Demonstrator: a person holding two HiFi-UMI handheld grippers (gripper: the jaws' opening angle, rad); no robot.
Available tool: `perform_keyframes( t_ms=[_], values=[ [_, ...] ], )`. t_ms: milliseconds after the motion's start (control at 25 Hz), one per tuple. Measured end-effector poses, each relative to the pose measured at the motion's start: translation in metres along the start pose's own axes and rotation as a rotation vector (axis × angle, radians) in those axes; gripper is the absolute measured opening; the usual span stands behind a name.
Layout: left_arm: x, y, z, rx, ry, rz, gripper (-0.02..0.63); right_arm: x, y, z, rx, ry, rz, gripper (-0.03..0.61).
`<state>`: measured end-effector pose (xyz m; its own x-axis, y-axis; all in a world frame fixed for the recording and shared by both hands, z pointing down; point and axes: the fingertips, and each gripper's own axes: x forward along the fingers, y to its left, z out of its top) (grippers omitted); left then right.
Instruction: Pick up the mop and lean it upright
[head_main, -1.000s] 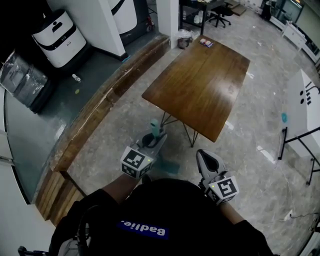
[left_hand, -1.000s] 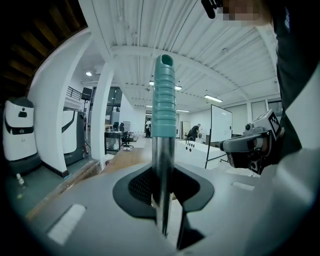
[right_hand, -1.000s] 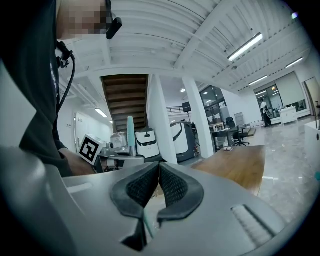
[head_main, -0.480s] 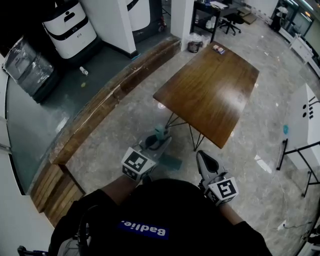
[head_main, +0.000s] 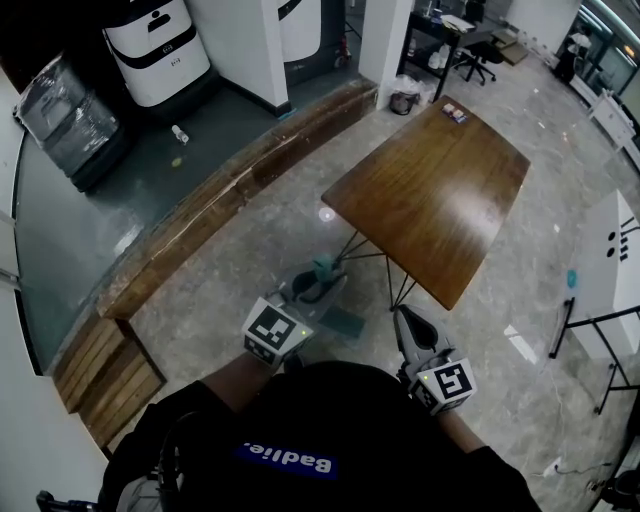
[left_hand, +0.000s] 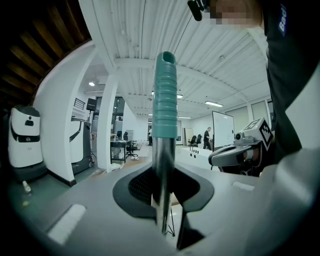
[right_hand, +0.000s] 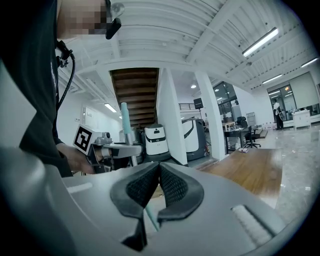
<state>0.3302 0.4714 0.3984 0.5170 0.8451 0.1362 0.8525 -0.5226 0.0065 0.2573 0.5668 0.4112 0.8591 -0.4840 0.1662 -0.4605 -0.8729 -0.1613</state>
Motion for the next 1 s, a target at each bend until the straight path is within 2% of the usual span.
perform_keyframes(
  t_ms=[400,520,840,1000],
  values=[
    [-0.052,0.048,-0.006,-0.052,-0.014,0.100,0.089,0.050,0.029,-0.003,-0.025,0.052,0.068,0.008],
    [-0.074,0.064,-0.006,-0.049,-0.028,0.143,0.089,0.072,0.046,-0.005,-0.055,0.052,0.126,0.008],
    [-0.162,0.117,-0.012,-0.061,-0.033,0.241,0.089,0.152,0.131,0.007,-0.071,0.053,0.254,0.008],
    [-0.210,0.146,-0.018,-0.070,-0.033,0.334,0.089,0.188,0.177,0.010,-0.089,0.060,0.340,0.008]
  ],
)
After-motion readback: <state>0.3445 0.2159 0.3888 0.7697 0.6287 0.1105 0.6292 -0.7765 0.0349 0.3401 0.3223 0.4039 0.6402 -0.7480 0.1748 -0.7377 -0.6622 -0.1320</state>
